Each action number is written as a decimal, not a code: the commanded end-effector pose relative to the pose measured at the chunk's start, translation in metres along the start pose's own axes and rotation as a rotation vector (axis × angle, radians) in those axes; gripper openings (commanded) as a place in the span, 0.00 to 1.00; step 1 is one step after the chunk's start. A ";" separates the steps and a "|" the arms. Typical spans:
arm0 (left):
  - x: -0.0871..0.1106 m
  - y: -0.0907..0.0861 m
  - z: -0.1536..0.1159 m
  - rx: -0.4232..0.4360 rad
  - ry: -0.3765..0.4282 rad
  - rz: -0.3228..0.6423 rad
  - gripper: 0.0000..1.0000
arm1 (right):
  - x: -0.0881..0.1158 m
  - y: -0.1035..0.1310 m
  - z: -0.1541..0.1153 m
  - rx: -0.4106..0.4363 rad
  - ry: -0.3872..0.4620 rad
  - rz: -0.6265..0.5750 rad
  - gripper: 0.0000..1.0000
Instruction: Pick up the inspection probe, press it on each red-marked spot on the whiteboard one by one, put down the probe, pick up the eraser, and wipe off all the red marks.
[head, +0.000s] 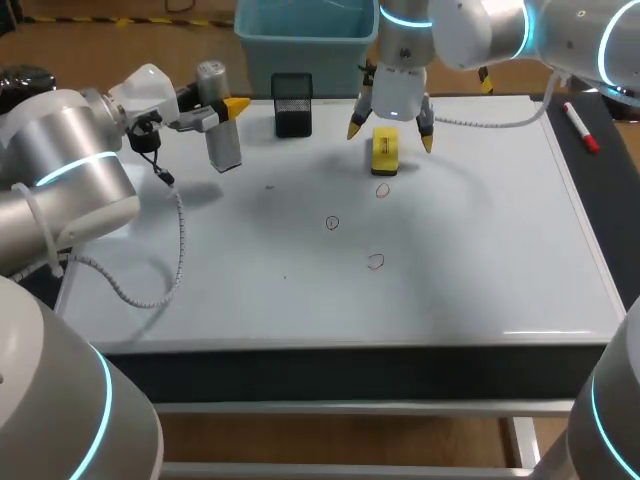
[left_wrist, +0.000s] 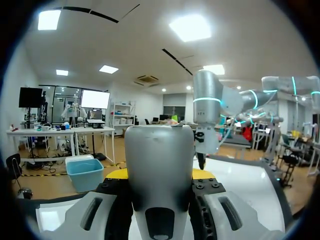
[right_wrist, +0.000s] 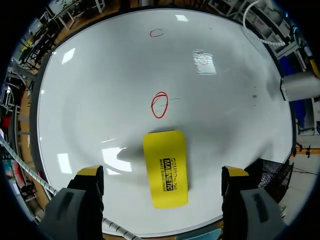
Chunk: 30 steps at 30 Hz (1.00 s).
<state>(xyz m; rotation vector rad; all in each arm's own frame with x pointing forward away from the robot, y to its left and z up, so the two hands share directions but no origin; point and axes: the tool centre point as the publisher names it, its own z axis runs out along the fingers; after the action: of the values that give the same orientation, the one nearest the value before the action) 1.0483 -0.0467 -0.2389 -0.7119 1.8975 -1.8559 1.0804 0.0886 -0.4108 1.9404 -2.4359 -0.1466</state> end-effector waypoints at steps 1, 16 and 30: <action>0.001 0.000 0.001 0.004 -0.006 0.002 0.00 | -0.006 -0.007 0.007 -0.014 0.021 -0.004 1.00; 0.001 0.000 0.001 0.004 -0.006 0.002 0.00 | 0.001 -0.004 0.014 -0.032 0.021 0.018 1.00; 0.001 0.000 0.001 0.004 -0.006 0.002 0.00 | 0.006 -0.002 0.012 -0.015 0.036 0.014 0.00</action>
<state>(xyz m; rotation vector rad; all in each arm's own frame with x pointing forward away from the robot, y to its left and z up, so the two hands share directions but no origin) 1.0483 -0.0467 -0.2390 -0.7121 1.8970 -1.8562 1.0827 0.0842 -0.4288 1.8991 -2.4205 -0.1401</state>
